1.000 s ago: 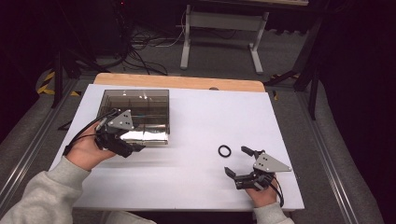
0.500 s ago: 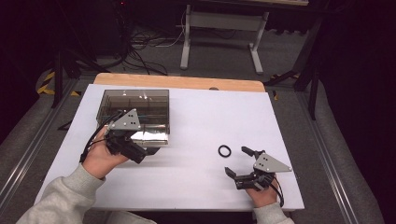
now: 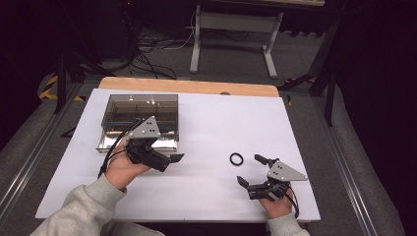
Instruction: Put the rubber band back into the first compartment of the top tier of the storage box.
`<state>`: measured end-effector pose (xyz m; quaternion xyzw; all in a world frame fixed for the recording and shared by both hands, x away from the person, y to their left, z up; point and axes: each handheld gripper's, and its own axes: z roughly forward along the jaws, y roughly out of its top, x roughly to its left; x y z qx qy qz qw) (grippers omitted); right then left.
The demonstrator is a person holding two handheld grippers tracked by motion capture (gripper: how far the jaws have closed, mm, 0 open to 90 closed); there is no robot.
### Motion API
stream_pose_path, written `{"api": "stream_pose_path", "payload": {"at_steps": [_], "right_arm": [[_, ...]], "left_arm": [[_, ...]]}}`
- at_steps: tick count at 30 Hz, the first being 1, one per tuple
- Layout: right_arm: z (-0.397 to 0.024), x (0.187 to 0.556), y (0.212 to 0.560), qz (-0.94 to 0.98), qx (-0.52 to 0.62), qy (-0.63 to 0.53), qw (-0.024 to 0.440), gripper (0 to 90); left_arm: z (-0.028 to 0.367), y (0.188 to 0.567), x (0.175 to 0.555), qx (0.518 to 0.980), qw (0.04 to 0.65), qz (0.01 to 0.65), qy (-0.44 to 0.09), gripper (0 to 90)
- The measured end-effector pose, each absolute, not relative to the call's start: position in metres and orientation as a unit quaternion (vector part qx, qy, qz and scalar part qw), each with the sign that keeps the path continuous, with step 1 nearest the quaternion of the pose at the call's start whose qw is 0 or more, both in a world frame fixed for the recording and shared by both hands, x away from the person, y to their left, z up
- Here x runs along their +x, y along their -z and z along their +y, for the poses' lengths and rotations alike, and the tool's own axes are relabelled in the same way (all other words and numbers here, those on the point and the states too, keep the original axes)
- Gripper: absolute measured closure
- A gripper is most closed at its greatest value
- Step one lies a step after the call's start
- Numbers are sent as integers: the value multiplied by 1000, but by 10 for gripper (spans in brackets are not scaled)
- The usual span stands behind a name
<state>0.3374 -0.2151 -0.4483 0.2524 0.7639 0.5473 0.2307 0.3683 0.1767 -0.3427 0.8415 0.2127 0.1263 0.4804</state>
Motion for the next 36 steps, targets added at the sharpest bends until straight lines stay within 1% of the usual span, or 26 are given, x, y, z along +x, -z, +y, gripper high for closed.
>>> {"api": "stream_pose_path", "payload": {"at_steps": [4,8,14,21,26,36], "right_arm": [[-215,337,448,763,251,-549,230,40],[-215,337,448,764,251,-549,230,40],[-215,337,448,764,249,-550,229,40],[-215,337,448,763,248,-551,229,40],[-215,337,448,764,247,-550,230,40],[-215,337,448,764,246,-550,229,40]], "left_arm": [[163,346,370,841,478,220,-123,87],[152,349,372,841,481,219,-115,141],[139,353,377,840,479,229,-115,161],[126,358,381,843,470,232,-125,169],[122,361,385,842,468,237,-124,169],[102,369,398,843,461,256,-104,172]]}}
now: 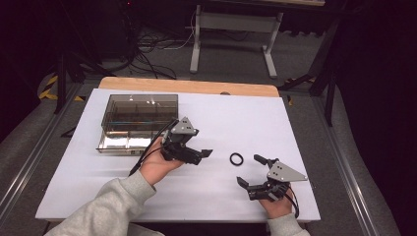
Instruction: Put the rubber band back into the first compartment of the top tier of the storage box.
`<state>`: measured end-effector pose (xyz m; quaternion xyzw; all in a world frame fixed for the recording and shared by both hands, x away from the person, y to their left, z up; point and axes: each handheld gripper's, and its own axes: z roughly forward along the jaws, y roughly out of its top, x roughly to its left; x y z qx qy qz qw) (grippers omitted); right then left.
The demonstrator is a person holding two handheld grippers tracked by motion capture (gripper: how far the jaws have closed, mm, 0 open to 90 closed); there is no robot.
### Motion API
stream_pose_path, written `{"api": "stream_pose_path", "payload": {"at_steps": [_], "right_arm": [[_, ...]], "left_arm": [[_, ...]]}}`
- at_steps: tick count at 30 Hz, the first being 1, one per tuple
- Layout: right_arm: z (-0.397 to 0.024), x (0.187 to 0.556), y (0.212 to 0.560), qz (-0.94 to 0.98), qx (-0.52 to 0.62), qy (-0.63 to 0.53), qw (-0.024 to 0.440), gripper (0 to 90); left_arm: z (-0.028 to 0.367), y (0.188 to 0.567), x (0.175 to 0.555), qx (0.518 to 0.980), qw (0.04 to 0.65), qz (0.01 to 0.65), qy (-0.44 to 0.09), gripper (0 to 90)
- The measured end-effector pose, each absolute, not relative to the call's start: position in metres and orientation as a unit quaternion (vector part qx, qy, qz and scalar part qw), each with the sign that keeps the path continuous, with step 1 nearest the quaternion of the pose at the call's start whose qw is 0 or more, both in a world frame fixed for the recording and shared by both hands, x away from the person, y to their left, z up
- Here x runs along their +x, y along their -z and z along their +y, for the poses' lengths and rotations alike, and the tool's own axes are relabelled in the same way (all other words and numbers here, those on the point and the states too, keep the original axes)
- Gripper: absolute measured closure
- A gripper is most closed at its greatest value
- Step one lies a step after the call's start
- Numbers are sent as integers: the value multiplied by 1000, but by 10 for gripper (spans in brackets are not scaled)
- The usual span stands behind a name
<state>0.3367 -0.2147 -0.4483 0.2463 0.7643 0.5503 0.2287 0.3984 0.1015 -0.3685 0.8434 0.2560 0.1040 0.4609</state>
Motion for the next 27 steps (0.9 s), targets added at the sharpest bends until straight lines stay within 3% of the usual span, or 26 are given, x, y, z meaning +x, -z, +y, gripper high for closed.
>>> {"api": "stream_pose_path", "payload": {"at_steps": [27], "right_arm": [[-215,336,448,764,244,-553,227,40]], "left_arm": [[37,412,428,855,433,271,-88,263]]}}
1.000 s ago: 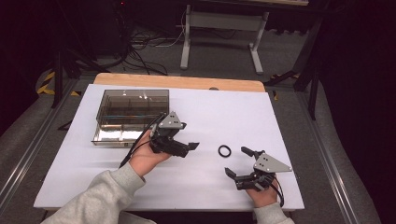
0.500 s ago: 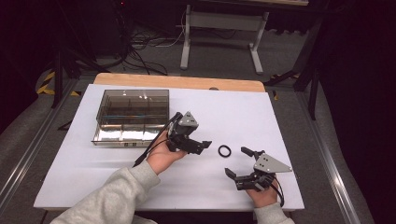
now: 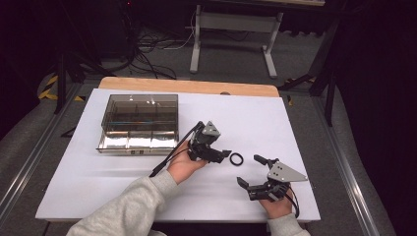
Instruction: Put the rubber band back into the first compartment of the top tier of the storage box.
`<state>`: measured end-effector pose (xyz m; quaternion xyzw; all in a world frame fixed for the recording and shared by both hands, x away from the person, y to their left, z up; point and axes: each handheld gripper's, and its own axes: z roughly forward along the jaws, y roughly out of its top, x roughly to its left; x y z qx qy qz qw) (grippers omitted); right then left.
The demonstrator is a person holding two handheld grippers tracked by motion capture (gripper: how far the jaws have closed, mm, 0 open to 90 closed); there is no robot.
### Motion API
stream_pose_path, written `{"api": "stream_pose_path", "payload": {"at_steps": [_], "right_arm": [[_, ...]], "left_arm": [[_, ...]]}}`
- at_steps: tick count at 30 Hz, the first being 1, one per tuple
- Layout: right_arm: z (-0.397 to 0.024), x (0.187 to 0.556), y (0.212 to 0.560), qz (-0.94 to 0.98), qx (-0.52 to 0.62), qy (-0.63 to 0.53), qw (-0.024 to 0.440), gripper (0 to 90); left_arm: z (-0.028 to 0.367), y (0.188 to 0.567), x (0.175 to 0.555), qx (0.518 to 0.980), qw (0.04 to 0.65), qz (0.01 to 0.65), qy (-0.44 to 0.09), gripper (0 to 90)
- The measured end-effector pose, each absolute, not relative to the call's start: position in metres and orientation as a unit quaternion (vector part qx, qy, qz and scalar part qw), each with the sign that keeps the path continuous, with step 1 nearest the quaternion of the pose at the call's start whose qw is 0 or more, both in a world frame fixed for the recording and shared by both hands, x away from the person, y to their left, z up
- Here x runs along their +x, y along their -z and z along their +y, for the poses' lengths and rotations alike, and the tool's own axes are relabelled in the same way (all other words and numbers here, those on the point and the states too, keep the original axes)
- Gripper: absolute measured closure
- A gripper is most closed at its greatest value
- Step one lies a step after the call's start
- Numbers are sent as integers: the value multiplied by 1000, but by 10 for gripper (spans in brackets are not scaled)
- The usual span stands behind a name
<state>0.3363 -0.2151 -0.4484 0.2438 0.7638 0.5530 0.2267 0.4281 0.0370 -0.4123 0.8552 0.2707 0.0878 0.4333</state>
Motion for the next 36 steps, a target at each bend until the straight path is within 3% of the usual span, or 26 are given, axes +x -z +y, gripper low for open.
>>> {"api": "stream_pose_path", "payload": {"at_steps": [18,36], "right_arm": [[-215,336,448,764,242,-555,224,40],[-215,336,448,766,240,-553,225,40]], "left_arm": [[10,442,442,865,407,282,-76,339],[-5,454,443,875,388,280,-72,597]]}}
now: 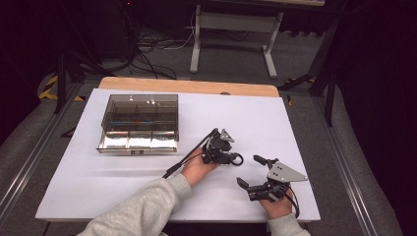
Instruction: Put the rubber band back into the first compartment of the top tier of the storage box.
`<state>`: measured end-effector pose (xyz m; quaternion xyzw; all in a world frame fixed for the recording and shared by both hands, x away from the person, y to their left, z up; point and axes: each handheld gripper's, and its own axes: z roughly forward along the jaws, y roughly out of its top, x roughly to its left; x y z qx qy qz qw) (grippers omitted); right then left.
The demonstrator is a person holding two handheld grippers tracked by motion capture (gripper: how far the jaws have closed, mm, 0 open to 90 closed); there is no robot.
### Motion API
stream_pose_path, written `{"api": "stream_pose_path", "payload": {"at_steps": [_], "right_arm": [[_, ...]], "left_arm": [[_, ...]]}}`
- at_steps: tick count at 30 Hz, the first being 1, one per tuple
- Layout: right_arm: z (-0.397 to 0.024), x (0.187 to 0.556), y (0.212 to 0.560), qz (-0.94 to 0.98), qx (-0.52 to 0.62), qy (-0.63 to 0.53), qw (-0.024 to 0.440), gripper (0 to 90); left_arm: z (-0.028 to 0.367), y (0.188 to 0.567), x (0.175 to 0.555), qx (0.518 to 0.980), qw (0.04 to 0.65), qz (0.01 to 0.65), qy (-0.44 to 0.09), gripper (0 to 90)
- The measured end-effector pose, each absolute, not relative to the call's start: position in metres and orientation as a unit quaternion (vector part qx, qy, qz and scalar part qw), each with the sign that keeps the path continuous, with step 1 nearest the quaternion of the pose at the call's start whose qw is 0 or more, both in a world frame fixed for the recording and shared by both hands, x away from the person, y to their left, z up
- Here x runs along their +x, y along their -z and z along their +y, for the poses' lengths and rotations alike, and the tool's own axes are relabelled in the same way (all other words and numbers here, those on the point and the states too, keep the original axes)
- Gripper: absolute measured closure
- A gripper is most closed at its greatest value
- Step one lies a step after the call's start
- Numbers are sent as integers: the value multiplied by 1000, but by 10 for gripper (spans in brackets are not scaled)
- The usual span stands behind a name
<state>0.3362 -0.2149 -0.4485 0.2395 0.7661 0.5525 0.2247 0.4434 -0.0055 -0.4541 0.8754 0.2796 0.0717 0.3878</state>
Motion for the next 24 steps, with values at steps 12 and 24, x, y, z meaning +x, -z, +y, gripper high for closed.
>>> {"api": "stream_pose_path", "payload": {"at_steps": [12,24], "right_arm": [[-215,336,449,767,238,-552,224,40],[-215,336,449,767,237,-553,224,40]], "left_arm": [[-11,457,441,885,368,270,-91,849],[-8,447,437,889,363,261,-100,878]]}}
